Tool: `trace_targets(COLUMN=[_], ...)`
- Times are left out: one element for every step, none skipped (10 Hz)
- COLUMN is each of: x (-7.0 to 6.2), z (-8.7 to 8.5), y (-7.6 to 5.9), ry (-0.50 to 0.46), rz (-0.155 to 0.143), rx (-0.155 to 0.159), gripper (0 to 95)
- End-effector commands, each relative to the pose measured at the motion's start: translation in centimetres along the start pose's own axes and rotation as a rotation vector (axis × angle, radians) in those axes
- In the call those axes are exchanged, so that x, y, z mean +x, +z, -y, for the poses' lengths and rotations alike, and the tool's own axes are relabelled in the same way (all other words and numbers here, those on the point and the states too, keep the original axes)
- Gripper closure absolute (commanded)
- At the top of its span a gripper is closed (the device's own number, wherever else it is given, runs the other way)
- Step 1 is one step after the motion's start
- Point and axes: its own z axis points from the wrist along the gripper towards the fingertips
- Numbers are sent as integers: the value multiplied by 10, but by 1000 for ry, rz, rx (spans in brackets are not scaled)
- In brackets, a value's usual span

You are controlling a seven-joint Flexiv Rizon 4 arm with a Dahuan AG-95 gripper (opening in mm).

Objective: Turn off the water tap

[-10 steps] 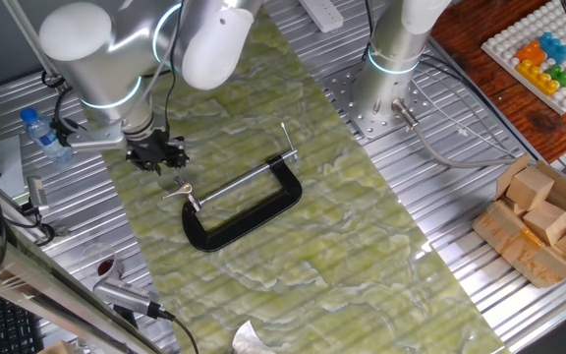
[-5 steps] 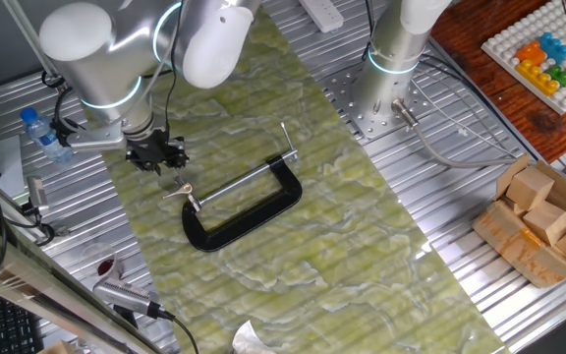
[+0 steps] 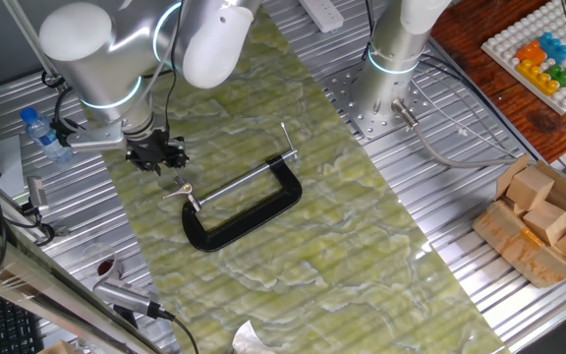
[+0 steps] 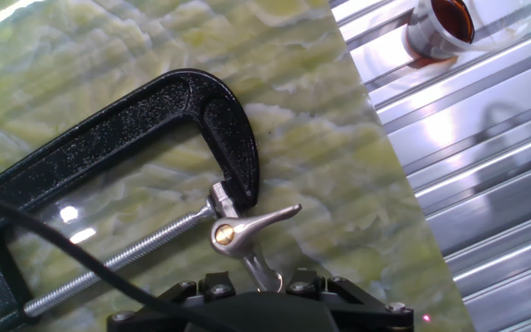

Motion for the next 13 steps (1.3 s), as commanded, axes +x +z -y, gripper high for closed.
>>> trace_targets(x=[-26, -26, -26, -26, -26, -26, -26, -26, -27, -27, -28, -30, -34], z=[2, 2, 2, 2, 2, 2, 2, 2, 2, 2, 2, 2, 2], y=[16, 16, 16, 16, 16, 16, 16, 16, 16, 16, 15, 14, 12], ry=[578, 595, 610, 619, 630, 642, 666, 695, 709, 726, 736, 751, 757], rz=[15, 14, 13, 13, 12, 12, 12, 11, 13, 16, 17, 19, 19], rx=[3, 5, 6, 6, 6, 6, 6, 7, 6, 7, 7, 4, 3], gripper=[570, 760, 950, 950, 950, 950, 950, 950, 950, 950, 950, 950, 950])
